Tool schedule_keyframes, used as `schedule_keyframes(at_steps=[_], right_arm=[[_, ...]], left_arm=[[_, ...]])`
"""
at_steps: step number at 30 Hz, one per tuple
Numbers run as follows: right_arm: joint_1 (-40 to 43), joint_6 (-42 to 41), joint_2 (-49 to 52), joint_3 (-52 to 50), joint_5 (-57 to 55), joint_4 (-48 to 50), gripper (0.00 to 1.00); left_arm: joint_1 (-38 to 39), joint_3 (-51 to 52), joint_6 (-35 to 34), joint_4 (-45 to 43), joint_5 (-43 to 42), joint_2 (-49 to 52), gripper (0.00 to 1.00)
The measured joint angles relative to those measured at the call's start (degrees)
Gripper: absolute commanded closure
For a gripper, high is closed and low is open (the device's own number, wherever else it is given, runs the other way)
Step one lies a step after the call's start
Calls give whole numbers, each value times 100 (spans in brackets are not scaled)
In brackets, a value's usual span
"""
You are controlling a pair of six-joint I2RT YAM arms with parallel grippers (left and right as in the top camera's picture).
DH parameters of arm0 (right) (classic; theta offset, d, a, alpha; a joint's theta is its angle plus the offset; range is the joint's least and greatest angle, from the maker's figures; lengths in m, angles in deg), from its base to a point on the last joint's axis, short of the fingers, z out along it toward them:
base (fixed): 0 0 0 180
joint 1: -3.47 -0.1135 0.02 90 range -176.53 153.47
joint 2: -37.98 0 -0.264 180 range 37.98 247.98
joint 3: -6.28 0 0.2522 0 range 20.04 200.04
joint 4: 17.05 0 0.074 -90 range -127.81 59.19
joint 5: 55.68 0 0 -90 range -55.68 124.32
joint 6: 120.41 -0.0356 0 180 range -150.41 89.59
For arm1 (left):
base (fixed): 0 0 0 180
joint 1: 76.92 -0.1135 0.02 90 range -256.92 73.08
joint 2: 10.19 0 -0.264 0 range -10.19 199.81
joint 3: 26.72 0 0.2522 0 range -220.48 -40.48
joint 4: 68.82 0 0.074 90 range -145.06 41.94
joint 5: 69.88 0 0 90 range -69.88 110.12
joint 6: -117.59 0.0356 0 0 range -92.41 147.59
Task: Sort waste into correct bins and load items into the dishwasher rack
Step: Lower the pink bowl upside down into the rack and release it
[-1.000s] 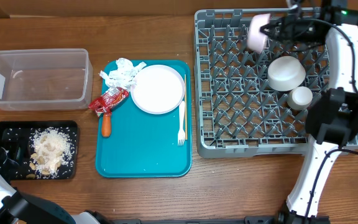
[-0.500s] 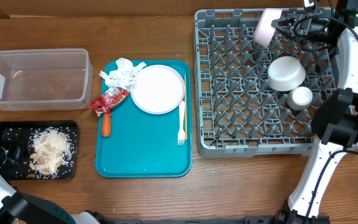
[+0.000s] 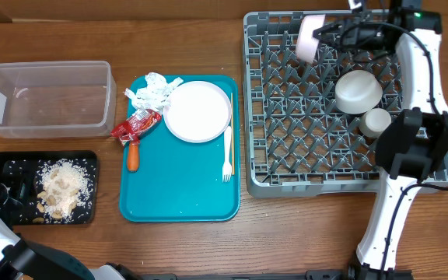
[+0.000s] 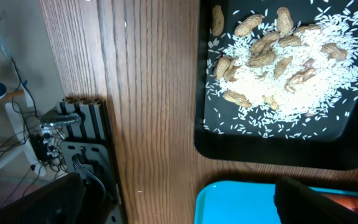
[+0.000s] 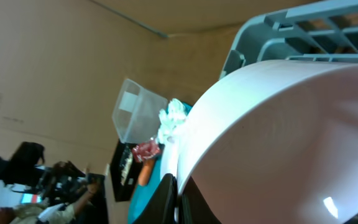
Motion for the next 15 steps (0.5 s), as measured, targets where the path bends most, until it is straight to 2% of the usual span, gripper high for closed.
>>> schedule_keyframes(at_steps=[15], right_arm=[[227,-44,90,0,-146,81,96]], left_arm=[[0,0,0,-20,-2,0,0]])
